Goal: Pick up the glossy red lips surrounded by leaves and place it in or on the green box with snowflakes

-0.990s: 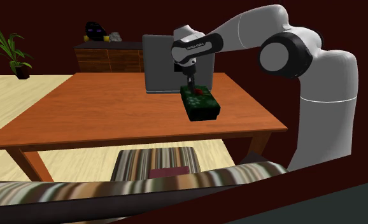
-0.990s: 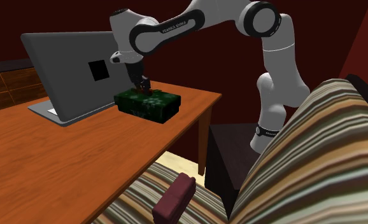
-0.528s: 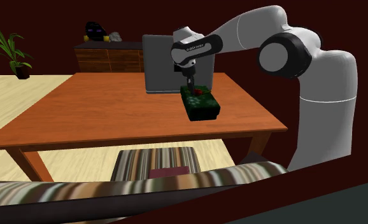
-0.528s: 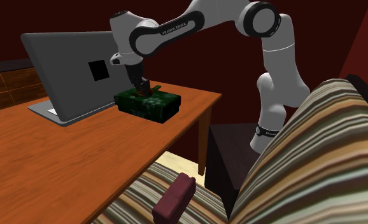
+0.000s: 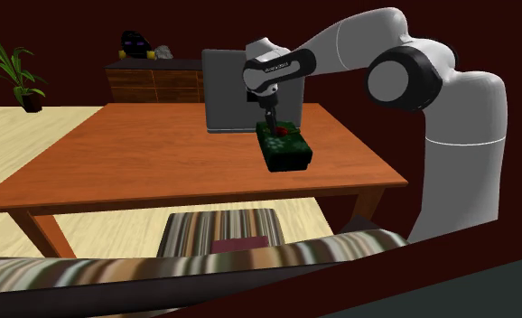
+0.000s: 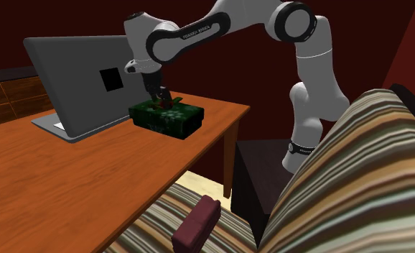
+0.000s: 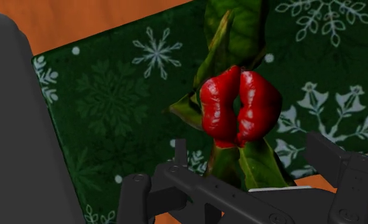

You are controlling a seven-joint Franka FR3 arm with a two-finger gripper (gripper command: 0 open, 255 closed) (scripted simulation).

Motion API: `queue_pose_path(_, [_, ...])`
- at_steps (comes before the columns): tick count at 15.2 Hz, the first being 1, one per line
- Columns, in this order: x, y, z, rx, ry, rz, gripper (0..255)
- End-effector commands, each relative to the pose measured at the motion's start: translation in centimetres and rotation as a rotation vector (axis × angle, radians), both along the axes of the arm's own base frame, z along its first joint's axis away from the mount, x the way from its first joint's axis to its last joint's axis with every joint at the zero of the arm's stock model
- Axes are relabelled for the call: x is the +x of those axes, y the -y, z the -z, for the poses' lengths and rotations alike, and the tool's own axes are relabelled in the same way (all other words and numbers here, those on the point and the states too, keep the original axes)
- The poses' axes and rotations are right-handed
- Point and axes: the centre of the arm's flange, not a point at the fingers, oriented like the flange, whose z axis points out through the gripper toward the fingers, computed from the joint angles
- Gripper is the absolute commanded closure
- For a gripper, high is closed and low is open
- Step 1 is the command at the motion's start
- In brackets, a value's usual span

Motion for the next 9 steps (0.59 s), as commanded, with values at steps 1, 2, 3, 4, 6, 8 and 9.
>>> queue_pose_path(1, [0.3,-0.5,-2.1,0.0,0.0,0.0,0])
queue_pose_path(2, [0.5,-0.8,-3.4,0.0,0.0,0.0,0])
queue_pose_path(3, [0.6,-1.1,-4.4,0.0,0.0,0.0,0])
queue_pose_path(4, [0.6,-1.1,-4.4,0.0,0.0,0.0,0])
queue_pose_path(6, [0.6,-1.1,-4.4,0.0,0.0,0.0,0])
queue_pose_path(8, [0.6,-1.1,-4.4,0.0,0.0,0.0,0])
queue_pose_path(9, [0.6,-1.1,-4.4,0.0,0.0,0.0,0])
